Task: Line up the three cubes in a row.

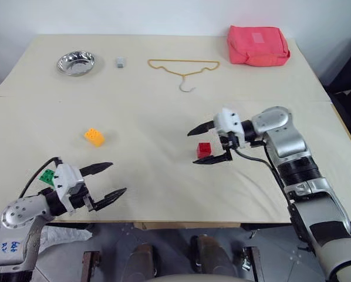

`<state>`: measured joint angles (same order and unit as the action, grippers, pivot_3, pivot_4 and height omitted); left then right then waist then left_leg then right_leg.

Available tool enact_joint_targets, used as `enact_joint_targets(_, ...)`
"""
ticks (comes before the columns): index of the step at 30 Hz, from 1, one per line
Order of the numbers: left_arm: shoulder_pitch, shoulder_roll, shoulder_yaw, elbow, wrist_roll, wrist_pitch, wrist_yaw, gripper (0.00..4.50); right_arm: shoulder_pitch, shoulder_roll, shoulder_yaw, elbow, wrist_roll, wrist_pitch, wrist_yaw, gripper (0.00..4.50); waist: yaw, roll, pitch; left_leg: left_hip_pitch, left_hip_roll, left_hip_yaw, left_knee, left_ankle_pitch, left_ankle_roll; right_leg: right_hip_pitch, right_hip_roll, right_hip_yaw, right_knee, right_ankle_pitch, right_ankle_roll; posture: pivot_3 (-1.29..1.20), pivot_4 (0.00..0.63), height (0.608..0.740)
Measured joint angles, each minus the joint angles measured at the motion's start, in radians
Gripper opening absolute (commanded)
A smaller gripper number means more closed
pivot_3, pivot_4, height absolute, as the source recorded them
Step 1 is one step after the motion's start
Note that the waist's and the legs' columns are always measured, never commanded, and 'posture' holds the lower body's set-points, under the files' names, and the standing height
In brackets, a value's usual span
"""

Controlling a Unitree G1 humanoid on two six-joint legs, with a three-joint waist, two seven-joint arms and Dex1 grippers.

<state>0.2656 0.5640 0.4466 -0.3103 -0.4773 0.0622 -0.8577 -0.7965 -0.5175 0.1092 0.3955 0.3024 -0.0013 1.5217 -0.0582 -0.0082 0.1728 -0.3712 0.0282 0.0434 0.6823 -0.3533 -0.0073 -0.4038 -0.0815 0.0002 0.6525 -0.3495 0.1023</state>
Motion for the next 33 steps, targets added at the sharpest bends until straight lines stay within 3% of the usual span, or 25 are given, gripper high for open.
enact_joint_targets(6, 0.268, -0.128, 0.241, -0.059, -0.089, -0.019, 0.072, 4.50, 0.174, -0.016, -0.080, -0.038, 0.070, -0.065, -0.006, 4.46, 0.002, -0.001, 0.000, 0.002, 0.001, 0.000, 0.000, -0.001, 0.001, 0.004, 0.000, 0.000, -0.008, 0.000, 0.000, 0.00, 0.150, 0.740)
enact_joint_targets(10, 0.372, -0.195, 0.335, -0.071, -0.147, -0.030, 0.087, 4.50, 0.238, -0.018, -0.084, -0.082, 0.097, -0.059, -0.009, 4.46, 0.004, -0.001, 0.001, 0.004, 0.000, -0.001, 0.000, -0.003, 0.002, 0.007, 0.000, 0.000, -0.010, 0.000, 0.000, 0.00, 0.150, 0.740)
enact_joint_targets(17, 0.427, -0.239, 0.430, 0.163, -0.167, -0.088, 0.076, 4.50, 0.271, 0.021, -0.085, -0.174, 0.131, -0.052, -0.043, 4.46, 0.004, -0.001, 0.001, 0.004, 0.001, -0.003, 0.000, -0.004, 0.003, 0.008, 0.000, -0.003, -0.011, -0.001, -0.001, 0.00, 0.150, 0.740)
enact_joint_targets(28, 0.327, -0.101, 0.392, 0.197, -0.179, -0.042, 0.048, 4.50, 0.311, 0.031, -0.069, -0.270, 0.183, -0.016, -0.035, 4.46, 0.005, -0.001, 0.001, 0.003, 0.001, -0.008, -0.001, -0.004, 0.000, 0.010, -0.002, -0.008, -0.015, 0.000, -0.002, 0.00, 0.150, 0.740)
enact_joint_targets(33, 0.226, 0.030, 0.333, 0.213, -0.152, 0.023, 0.051, 4.50, 0.331, 0.031, -0.049, -0.399, 0.251, 0.104, -0.062, 4.46, 0.004, -0.001, 0.001, 0.003, 0.001, -0.008, -0.001, -0.004, -0.001, 0.010, -0.002, -0.009, -0.015, -0.001, -0.002, 0.00, 0.150, 0.740)
